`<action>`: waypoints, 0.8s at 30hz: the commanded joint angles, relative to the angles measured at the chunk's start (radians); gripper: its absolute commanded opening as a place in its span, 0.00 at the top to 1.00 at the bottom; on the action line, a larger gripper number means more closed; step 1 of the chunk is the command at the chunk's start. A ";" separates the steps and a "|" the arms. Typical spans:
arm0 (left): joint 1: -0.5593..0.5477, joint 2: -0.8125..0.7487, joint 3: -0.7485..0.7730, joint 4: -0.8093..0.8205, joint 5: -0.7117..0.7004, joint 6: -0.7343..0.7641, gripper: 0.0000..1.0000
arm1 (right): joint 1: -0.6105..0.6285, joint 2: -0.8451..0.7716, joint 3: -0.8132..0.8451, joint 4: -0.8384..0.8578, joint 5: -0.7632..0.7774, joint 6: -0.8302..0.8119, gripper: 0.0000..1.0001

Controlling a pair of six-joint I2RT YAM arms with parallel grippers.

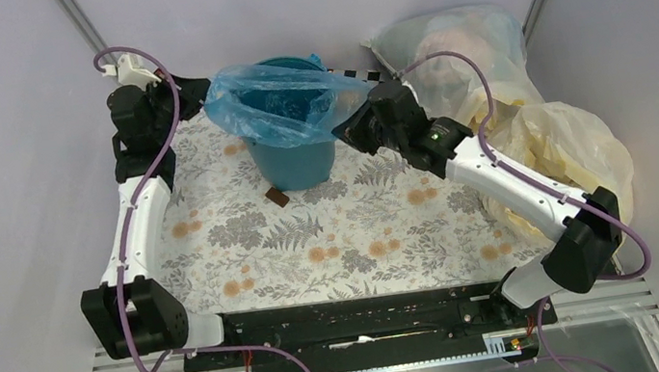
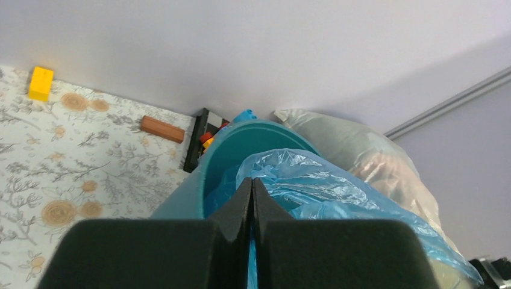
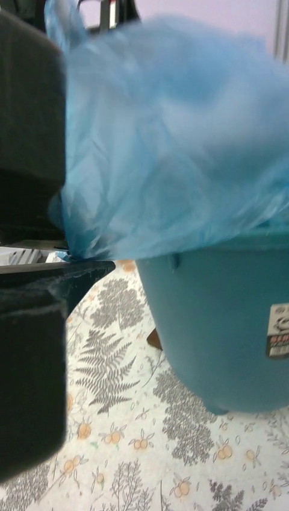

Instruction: Put the trash bags into the trash bin

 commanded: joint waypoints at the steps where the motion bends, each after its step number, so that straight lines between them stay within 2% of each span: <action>1: 0.025 0.018 0.026 0.022 -0.020 0.009 1.00 | -0.002 -0.017 -0.087 0.070 -0.054 -0.064 0.83; 4: 0.045 0.025 -0.015 0.058 -0.018 -0.016 1.00 | -0.002 0.006 -0.134 0.133 -0.092 -0.086 0.78; 6: 0.060 0.036 -0.042 0.095 -0.007 -0.039 1.00 | -0.002 0.023 -0.150 0.192 -0.112 -0.132 0.71; 11: 0.080 0.078 -0.072 0.161 0.034 -0.081 1.00 | -0.004 0.062 -0.147 0.240 -0.071 -0.260 0.58; 16: 0.079 0.116 -0.093 0.204 0.047 -0.088 1.00 | -0.014 0.092 -0.148 0.336 -0.149 -0.488 0.46; 18: 0.080 0.130 -0.093 0.201 0.048 -0.088 1.00 | -0.014 0.097 -0.129 0.322 -0.179 -0.594 0.40; 24: 0.079 0.159 -0.112 0.222 0.033 -0.098 0.99 | -0.020 0.121 -0.128 0.267 -0.209 -0.704 0.38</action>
